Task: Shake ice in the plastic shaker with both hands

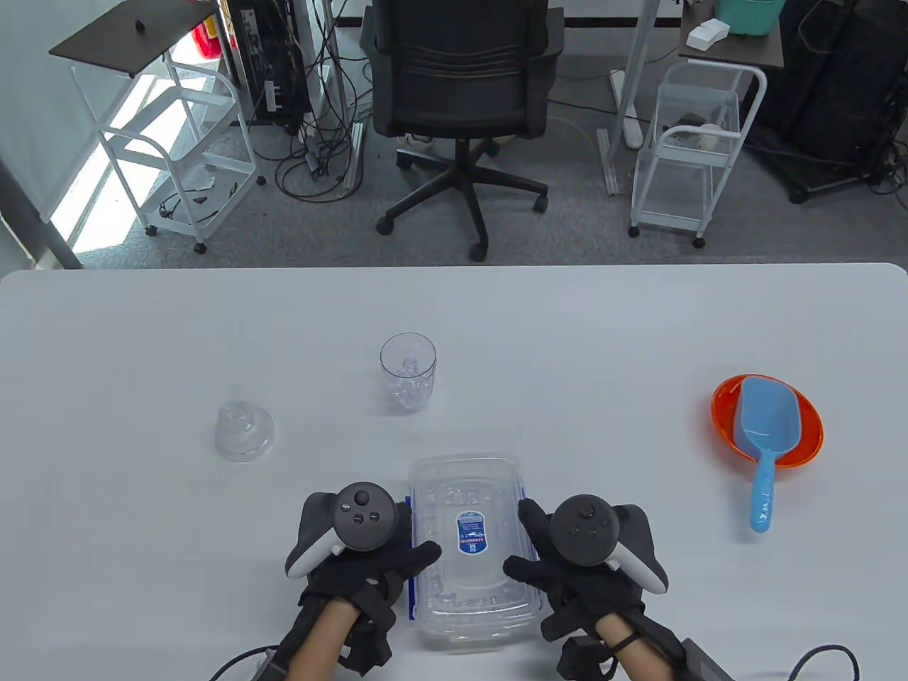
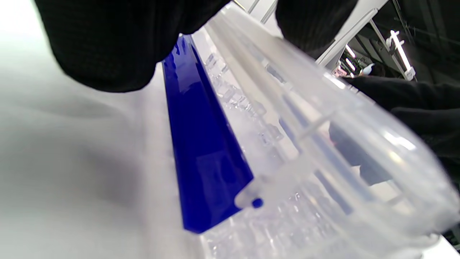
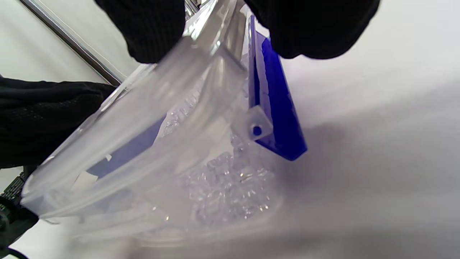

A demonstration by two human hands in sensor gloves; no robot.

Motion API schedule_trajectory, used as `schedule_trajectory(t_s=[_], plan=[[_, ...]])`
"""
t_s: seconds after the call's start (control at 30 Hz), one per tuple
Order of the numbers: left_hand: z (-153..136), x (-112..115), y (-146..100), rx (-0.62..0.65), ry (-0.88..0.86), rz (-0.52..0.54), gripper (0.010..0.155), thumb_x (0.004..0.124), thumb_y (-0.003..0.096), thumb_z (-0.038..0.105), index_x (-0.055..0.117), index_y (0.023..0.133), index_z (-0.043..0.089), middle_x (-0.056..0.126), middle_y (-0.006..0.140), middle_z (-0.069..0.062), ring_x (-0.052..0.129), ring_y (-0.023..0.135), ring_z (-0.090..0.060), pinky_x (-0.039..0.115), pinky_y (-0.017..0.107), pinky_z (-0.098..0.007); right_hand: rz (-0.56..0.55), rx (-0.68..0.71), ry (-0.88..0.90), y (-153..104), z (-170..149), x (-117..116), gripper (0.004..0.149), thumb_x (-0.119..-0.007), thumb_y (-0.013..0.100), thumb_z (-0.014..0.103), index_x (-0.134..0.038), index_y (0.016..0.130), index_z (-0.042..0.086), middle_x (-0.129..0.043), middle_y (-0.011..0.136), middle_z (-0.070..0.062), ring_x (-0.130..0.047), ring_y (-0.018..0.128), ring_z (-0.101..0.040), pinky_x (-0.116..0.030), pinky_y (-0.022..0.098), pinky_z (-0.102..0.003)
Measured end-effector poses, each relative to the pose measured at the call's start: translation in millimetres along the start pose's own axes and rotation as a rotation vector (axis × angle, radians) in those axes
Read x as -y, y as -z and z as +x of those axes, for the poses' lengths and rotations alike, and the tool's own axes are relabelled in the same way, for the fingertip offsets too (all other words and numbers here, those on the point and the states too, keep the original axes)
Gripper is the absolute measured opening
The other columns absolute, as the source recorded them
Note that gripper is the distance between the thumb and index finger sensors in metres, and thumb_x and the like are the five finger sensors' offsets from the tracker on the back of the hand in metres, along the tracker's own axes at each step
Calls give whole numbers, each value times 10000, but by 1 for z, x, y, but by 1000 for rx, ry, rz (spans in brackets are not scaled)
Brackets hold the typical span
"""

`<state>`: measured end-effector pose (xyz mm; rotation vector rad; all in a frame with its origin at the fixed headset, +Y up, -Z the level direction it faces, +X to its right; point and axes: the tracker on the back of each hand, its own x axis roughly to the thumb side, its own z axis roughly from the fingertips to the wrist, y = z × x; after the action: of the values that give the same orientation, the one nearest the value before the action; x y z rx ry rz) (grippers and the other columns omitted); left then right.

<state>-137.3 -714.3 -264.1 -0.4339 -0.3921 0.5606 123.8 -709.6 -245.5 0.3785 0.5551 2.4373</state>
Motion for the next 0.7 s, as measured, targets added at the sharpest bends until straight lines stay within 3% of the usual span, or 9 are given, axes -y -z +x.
schedule_trajectory(t_s=[0.07,0.2,0.4,0.5,0.6,0.63,0.7], plan=[[1,0,-1,-4,7,-7,821,649,605,378,364,1048,-251,600,965,-543,833,733,-622,821,454,-489,35,-1,10,1,-2,-1,891,-742,543,317,-159,1053,-123,-352,1009,-462,-617,798,-654,-684,506,-664],[2,0,-2,-1,10,-27,816,660,600,375,387,1045,-252,636,948,-537,862,708,-610,832,436,-480,83,-9,45,3,-6,0,922,-742,541,334,-130,1038,-144,-297,1024,-473,-539,813,-723,-643,512,-720],[9,-1,-4,7,66,-24,829,694,583,384,438,1026,-269,685,926,-521,903,685,-577,854,416,-451,126,-19,66,6,-8,-4,932,-749,536,334,-141,1024,-176,-298,1016,-488,-542,809,-729,-651,509,-715],[-2,6,2,-30,26,-101,863,672,578,421,414,1018,-275,701,925,-508,934,670,-549,873,402,-423,163,-43,128,10,-15,-7,951,-747,533,350,-118,1019,-171,-306,1015,-496,-555,807,-727,-660,508,-711],[-17,13,7,-46,-178,-143,916,679,566,447,341,1024,-271,691,903,-529,959,630,-513,871,377,-399,225,-77,274,15,-29,-9,991,-756,522,378,-113,1006,-200,-331,996,-513,-615,796,-682,-698,498,-674],[-25,15,9,-50,-278,-163,941,692,556,456,298,1023,-260,669,904,-517,941,639,-505,855,392,-400,270,-109,363,19,-38,-11,1023,-771,508,400,-116,1002,-210,-388,974,-515,-724,733,-579,-744,484,-574],[-33,17,11,-69,-353,-164,994,727,538,472,252,1016,-258,667,901,-488,907,655,-512,822,423,-419,309,-143,432,22,-47,-12,1087,-794,481,441,-98,994,-217,-410,962,-462,-723,692,-517,-747,463,-491]])
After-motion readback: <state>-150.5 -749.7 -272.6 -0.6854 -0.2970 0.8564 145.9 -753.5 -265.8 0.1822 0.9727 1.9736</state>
